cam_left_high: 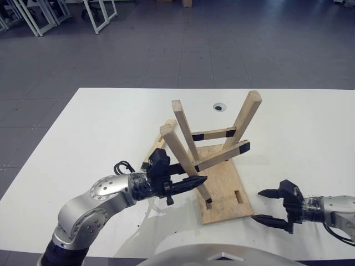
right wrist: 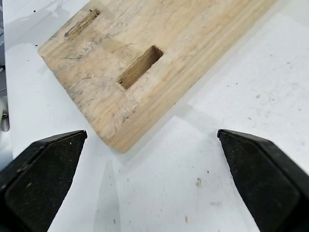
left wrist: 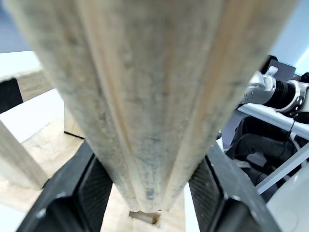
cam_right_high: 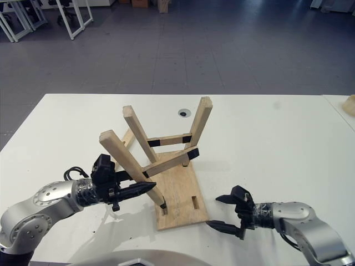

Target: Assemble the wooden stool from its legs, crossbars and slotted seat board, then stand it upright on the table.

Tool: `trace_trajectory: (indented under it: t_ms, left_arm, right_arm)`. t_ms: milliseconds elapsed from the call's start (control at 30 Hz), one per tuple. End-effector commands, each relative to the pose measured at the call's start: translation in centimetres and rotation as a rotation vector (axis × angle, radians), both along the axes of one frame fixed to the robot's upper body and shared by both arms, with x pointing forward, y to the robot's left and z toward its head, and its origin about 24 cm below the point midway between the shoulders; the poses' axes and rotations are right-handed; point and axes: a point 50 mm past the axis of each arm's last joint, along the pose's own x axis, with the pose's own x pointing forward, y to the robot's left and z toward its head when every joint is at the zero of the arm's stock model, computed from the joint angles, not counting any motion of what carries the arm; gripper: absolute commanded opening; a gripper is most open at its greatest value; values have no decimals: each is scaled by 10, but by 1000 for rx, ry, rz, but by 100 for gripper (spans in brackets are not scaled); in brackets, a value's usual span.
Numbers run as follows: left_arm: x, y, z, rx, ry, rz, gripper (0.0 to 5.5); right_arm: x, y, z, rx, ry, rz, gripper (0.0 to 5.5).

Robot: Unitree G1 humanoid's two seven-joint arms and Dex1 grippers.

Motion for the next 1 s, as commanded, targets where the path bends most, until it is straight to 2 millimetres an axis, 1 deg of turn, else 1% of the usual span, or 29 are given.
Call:
trace_trajectory:
  t_ms: [33, 100, 167, 300, 367, 500, 700, 833, 1000]
  left_arm:
    - [3, 2, -1, 1, -31, 13, 205]
    - [1, 0, -3, -6, -26, 13, 205]
    - [-3, -3, -6, -12, -11, 10, 205]
    - [-13, -8, -14, -10, 23, -11, 205]
    - [-15, -2, -18, 16, 35, -31, 205]
    - [-7, 12, -24, 52, 15, -46, 205]
    - [0, 18, -25, 55, -10, -54, 205]
    - [2, 13, -31, 82, -43, -76, 205]
    - [13, 6, -24, 74, -121, -92, 205]
  right_arm:
    - [-6, 25, -4, 17, -47, 40, 501]
    - [-14, 32, -7, 23, -32, 61, 501]
    - [-16, 30, -9, 0, -26, 74, 501]
    - [-10, 27, -8, -26, -52, 68, 501]
    - [-12, 28, -9, -28, -52, 68, 501]
    - [-13, 27, -10, -41, -49, 73, 501]
    - [-11, 26, -11, -55, -54, 79, 501]
    - [-11, 28, -10, -46, -59, 77, 501]
    - [-10, 30, -9, -37, -59, 82, 501]
